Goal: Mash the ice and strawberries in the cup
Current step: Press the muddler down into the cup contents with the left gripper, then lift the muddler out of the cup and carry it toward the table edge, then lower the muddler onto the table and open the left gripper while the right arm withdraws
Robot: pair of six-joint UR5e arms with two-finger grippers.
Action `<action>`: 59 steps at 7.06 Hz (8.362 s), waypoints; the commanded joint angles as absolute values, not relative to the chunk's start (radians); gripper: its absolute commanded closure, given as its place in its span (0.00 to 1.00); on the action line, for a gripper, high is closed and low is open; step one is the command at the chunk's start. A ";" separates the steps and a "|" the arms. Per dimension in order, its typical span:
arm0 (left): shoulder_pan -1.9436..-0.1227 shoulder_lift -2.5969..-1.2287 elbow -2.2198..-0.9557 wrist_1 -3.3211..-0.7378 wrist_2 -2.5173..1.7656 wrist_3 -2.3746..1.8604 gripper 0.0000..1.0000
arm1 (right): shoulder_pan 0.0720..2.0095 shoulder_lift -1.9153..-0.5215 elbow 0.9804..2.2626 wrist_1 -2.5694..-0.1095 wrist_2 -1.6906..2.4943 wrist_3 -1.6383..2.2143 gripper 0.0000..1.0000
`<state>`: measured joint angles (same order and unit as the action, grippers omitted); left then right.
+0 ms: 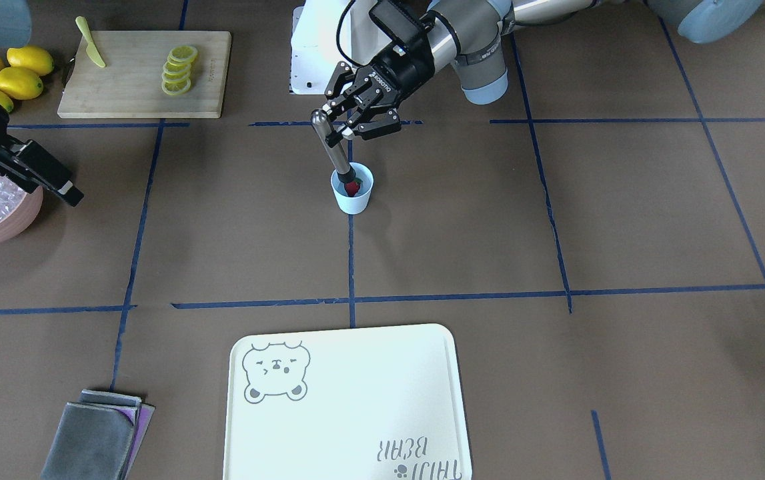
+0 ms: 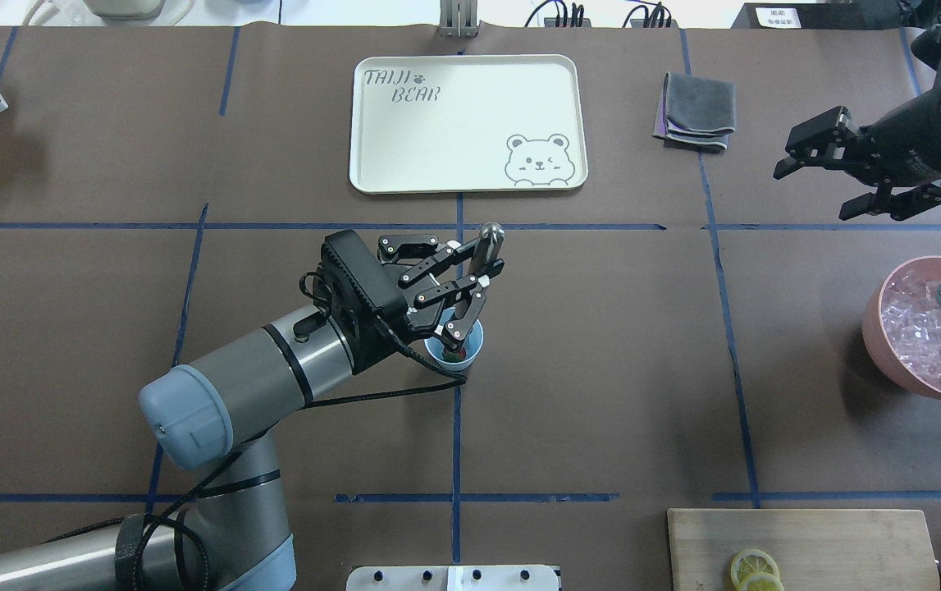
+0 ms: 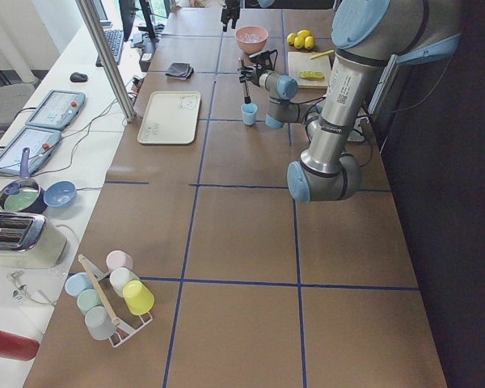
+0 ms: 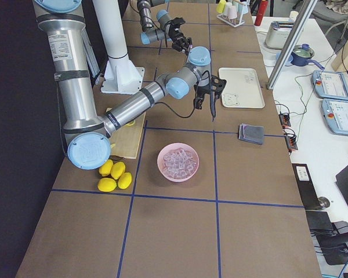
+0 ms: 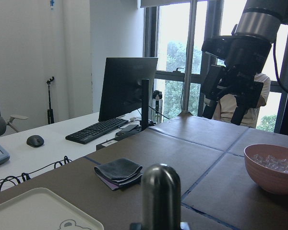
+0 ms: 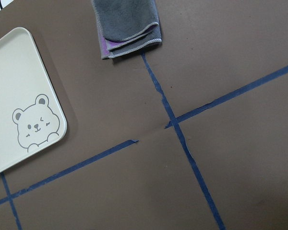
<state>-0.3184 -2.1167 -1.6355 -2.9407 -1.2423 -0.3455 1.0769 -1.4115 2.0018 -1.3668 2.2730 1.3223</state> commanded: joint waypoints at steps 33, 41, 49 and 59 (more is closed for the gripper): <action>-1.132 -1.666 -1.396 -1.893 -2.111 -0.488 1.00 | 1.081 -1.474 2.013 -1.353 2.269 1.315 0.00; -1.127 -1.664 -1.356 -1.944 -2.112 -0.488 0.46 | 1.081 -1.468 2.013 -1.353 2.275 1.316 0.00; -1.263 -1.617 -1.566 -1.925 -2.312 -0.483 0.00 | 1.097 -1.476 2.011 -1.359 2.283 1.289 0.00; -1.571 -1.560 -1.738 -1.371 -2.413 0.247 0.00 | 1.506 -1.560 1.646 -1.571 2.390 -0.054 0.00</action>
